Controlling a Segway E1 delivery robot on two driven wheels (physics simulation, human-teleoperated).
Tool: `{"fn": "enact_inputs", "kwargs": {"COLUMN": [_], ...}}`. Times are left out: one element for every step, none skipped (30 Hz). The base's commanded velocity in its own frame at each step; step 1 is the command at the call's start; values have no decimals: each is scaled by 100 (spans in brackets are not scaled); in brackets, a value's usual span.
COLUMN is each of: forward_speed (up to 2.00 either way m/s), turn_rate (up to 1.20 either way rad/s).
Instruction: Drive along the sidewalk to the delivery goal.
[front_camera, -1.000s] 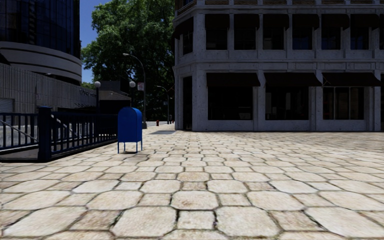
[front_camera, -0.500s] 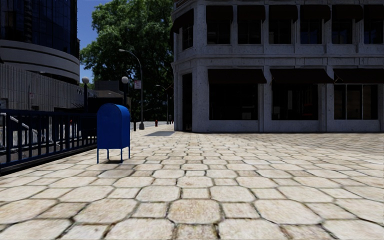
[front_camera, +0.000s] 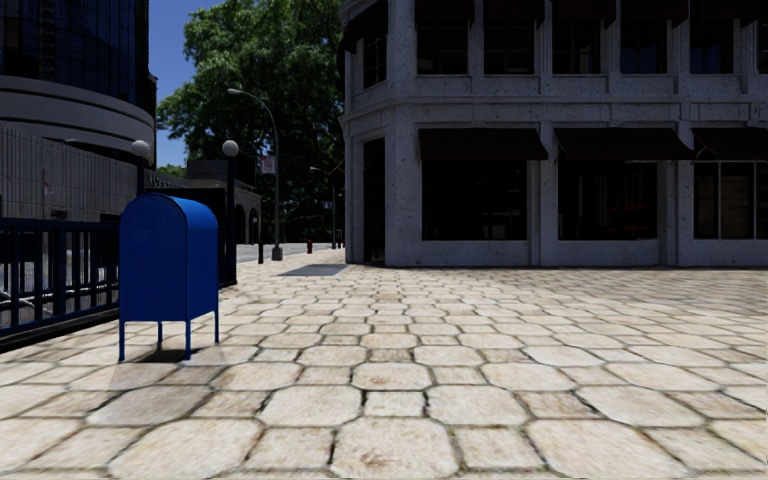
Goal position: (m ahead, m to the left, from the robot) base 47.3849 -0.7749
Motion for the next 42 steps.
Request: {"fn": "enact_inputs", "kwargs": {"forward_speed": [200,200,200,200,200,200,200,200,200,200,200,200,200,200,200,200,200,200,200,200,200,200,200,200,200,200,200,200,200,200,200,200,200,200,200,200,200,200,200,200,200,200], "turn_rate": [0,0,0,0,0,0,0,0,0,0,0,0,0,0,0,0,0,0,0,0,0,0,0,0,0,0,0,0,0,0,0,0,0,0,0,0,0,0,0,2,10,15]}}
